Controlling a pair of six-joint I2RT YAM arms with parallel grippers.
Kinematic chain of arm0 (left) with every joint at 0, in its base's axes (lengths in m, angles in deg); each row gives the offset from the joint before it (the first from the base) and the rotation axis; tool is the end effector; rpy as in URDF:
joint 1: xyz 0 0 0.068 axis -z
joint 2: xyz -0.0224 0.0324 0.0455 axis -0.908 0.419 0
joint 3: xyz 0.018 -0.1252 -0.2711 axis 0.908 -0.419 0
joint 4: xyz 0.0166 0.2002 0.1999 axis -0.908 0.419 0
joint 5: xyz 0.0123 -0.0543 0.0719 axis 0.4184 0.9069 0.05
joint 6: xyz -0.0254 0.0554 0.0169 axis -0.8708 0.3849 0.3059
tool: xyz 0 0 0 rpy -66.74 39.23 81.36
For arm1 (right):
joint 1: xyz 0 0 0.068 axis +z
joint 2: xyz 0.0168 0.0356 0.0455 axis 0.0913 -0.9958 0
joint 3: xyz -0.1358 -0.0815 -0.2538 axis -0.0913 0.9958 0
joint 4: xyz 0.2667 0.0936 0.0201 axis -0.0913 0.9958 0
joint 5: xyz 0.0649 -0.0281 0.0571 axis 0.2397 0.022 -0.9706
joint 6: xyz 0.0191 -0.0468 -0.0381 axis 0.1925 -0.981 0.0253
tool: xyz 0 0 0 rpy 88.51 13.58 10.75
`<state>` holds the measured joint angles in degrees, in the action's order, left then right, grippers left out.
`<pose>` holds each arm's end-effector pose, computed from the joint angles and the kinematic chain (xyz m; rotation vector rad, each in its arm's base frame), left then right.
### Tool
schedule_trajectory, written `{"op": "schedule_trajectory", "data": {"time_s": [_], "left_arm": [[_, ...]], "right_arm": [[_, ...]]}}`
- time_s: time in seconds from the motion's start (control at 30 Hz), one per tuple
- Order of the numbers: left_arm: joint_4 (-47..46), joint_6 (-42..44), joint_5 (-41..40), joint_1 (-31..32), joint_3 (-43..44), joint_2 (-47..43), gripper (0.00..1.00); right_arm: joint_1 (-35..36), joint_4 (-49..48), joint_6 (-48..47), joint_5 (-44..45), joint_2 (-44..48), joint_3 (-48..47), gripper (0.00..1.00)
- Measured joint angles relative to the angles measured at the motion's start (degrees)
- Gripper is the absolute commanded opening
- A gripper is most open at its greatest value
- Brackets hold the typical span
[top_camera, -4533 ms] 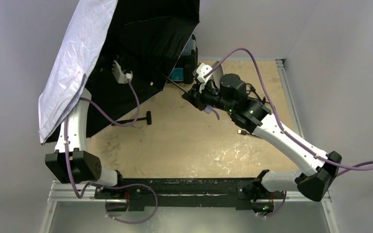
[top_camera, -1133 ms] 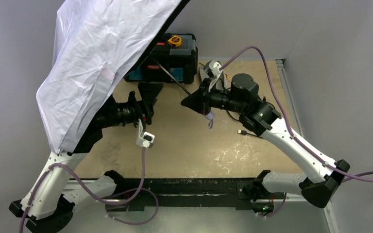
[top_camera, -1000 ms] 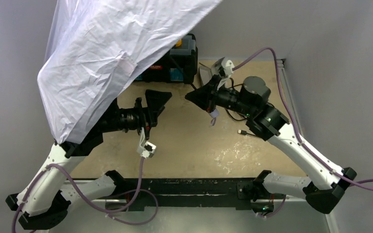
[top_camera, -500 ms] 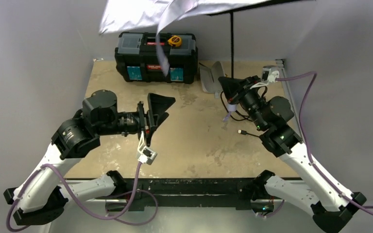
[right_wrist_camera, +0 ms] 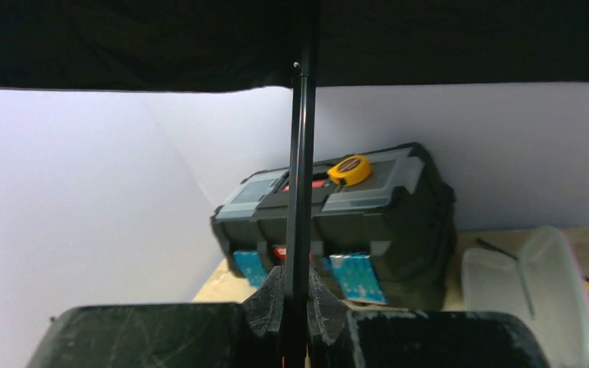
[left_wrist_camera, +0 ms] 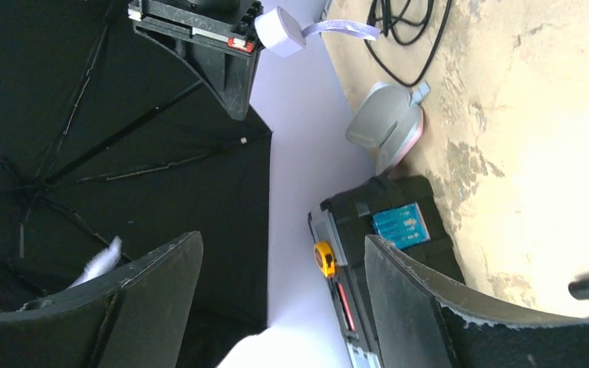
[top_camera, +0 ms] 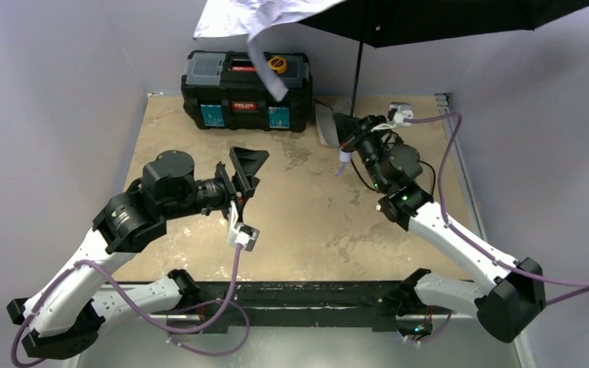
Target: Open the umbrella
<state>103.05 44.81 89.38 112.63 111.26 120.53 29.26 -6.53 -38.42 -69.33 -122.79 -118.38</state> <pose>0.1062 -0.1367 0.4694 1.8314 0.5066 0.2125 0.2336 0.1458 0.4033 0.1046 1.3293 0.7078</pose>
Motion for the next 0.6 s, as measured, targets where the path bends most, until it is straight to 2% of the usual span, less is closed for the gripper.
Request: {"op": "schedule_trajectory", "data": {"time_s": [0.17, 0.4, 0.57, 0.6], "left_arm": [[0.52, -1.46, -3.26, 0.0, -1.42, -3.76, 0.77], [1.31, -3.26, -6.78, 0.0, -1.6, -5.99, 0.77], [1.68, -4.02, -8.26, 0.0, -2.62, -6.84, 0.77], [1.97, -4.24, -8.44, 0.0, -2.8, -6.97, 0.77]], "right_arm": [[1.03, -1.6, 2.01, -4.52, -4.57, -2.71, 0.0], [6.08, -0.74, 1.79, -2.51, -13.57, -10.32, 0.0], [6.91, -2.03, 1.07, -3.54, -19.04, -10.95, 0.0], [6.93, -2.25, 0.92, -3.91, -19.65, -10.75, 0.06]]}}
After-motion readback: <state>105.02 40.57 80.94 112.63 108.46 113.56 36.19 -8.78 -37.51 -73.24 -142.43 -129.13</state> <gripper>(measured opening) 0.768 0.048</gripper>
